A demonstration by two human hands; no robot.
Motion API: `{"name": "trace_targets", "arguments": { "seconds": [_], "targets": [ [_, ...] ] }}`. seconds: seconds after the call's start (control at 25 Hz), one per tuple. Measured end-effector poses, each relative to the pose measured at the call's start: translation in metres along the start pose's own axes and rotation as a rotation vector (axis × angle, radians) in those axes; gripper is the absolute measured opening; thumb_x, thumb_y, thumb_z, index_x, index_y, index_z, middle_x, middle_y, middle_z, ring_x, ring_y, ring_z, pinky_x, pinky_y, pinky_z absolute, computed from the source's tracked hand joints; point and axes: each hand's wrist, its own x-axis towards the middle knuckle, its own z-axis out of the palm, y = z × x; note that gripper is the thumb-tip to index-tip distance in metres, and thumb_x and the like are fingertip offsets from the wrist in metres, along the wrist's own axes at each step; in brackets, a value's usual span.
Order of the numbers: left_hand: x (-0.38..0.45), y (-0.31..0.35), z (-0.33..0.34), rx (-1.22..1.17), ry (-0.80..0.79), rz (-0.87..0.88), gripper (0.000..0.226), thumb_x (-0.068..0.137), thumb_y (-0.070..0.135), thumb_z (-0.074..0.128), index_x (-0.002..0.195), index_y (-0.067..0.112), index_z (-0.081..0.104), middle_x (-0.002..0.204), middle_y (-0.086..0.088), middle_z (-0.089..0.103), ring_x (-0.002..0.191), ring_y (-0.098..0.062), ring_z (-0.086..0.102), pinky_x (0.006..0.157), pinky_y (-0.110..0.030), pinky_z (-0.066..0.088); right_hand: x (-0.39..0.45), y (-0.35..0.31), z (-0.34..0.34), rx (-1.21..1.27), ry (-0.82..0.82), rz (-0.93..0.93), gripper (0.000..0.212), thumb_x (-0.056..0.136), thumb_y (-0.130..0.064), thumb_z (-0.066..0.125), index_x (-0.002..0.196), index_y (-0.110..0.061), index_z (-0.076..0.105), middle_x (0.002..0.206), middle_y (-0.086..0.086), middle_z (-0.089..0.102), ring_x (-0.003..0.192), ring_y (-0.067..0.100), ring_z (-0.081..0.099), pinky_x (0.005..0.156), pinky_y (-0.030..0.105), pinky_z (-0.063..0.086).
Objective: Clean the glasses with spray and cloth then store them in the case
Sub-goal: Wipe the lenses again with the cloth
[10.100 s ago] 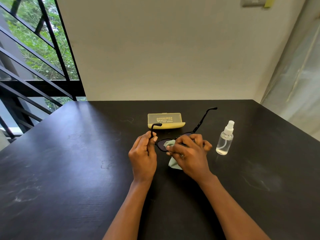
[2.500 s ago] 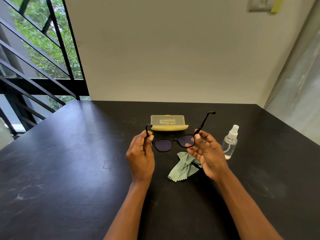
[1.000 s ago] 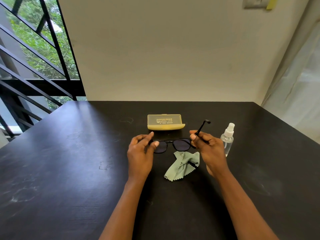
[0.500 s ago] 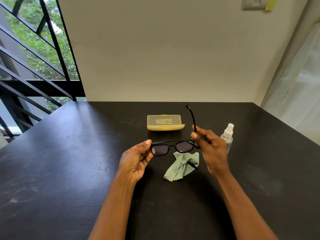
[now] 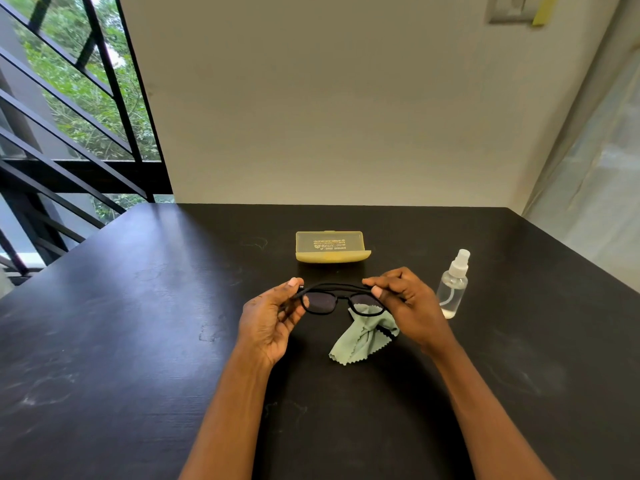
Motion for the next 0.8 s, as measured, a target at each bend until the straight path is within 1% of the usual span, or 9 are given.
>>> {"name": "trace_targets", "arguments": {
  "seconds": [0.12,0.24,0.36,0.44,0.52,0.6,0.64,0.72,0.8],
  "targets": [
    [-0.001,0.0,0.0,0.019,-0.005,0.002,0.007,0.081,0.003,0.064,0.086,0.001,0.068,0.089,-0.013,0.069,0.077,-0.021,0.065,0.058,-0.024,0.059,0.0,-0.001,0.0,0.01,-0.011,0.072,0.021,0.088,-0.007,0.059,0.103,-0.017,0.071,0.089,-0.012,0.056,0.083,-0.01,0.056,0.072,0.001,0.04],
    [-0.002,-0.001,0.001,0.048,-0.003,0.009,0.006,0.081,0.003,0.063,0.085,0.002,0.068,0.086,-0.012,0.069,0.076,-0.02,0.065,0.061,-0.025,0.058,0.0,-0.001,0.001,0.016,-0.004,0.125,0.021,0.088,-0.008,0.059,0.105,-0.016,0.07,0.091,-0.013,0.057,0.087,0.001,0.058,0.072,0.0,0.041],
    [-0.001,-0.002,0.002,0.073,0.008,0.023,0.004,0.08,0.002,0.065,0.083,0.003,0.068,0.08,-0.01,0.069,0.073,-0.019,0.064,0.062,-0.024,0.057,-0.002,-0.002,0.005,-0.108,0.013,0.089,0.025,0.089,-0.016,0.06,0.113,-0.018,0.066,0.099,-0.013,0.054,0.101,0.009,0.054,0.077,0.0,0.037],
    [-0.001,-0.003,0.003,0.086,0.006,0.024,0.004,0.079,0.002,0.066,0.082,0.003,0.068,0.075,-0.008,0.07,0.071,-0.018,0.065,0.059,-0.024,0.058,-0.005,-0.002,0.008,-0.262,0.028,0.033,0.037,0.086,-0.029,0.063,0.122,-0.022,0.06,0.113,-0.011,0.048,0.113,0.009,0.04,0.085,0.007,0.031],
    [-0.002,-0.005,0.006,0.091,-0.012,0.026,0.005,0.079,0.002,0.066,0.083,0.003,0.069,0.067,-0.005,0.071,0.066,-0.015,0.067,0.055,-0.023,0.057,-0.007,-0.008,0.014,-0.327,0.003,-0.019,0.054,0.08,-0.045,0.065,0.129,-0.026,0.054,0.125,-0.009,0.043,0.118,0.006,0.029,0.093,0.019,0.03],
    [-0.004,-0.007,0.008,0.093,-0.052,0.033,0.007,0.08,0.002,0.064,0.086,0.002,0.069,0.067,-0.005,0.072,0.064,-0.013,0.068,0.055,-0.022,0.056,-0.008,-0.016,0.023,-0.415,-0.056,-0.131,0.068,0.073,-0.06,0.058,0.132,-0.028,0.05,0.132,-0.005,0.045,0.121,0.011,0.032,0.097,0.029,0.033],
    [-0.004,-0.007,0.008,0.098,-0.068,0.038,0.008,0.08,0.003,0.064,0.087,0.002,0.069,0.069,-0.005,0.072,0.067,-0.014,0.068,0.056,-0.023,0.056,-0.009,-0.018,0.029,-0.488,-0.065,-0.209,0.071,0.071,-0.062,0.055,0.132,-0.028,0.05,0.131,-0.002,0.049,0.121,0.014,0.034,0.095,0.033,0.035],
    [-0.004,-0.008,0.008,0.103,-0.09,0.045,0.008,0.08,0.003,0.064,0.085,0.003,0.07,0.073,-0.007,0.072,0.071,-0.016,0.069,0.059,-0.025,0.056,-0.009,-0.019,0.039,-0.614,-0.04,-0.343,0.069,0.069,-0.054,0.064,0.13,-0.024,0.051,0.126,0.002,0.055,0.118,0.019,0.04,0.088,0.039,0.043],
    [-0.005,-0.008,0.006,0.105,-0.111,0.052,0.006,0.08,0.004,0.065,0.083,0.003,0.07,0.071,-0.007,0.072,0.068,-0.015,0.069,0.056,-0.023,0.056,-0.009,-0.021,0.044,-0.666,-0.014,-0.39,0.069,0.065,-0.039,0.079,0.126,-0.021,0.054,0.119,0.004,0.06,0.112,0.023,0.05,0.081,0.041,0.052]
  ]
}}
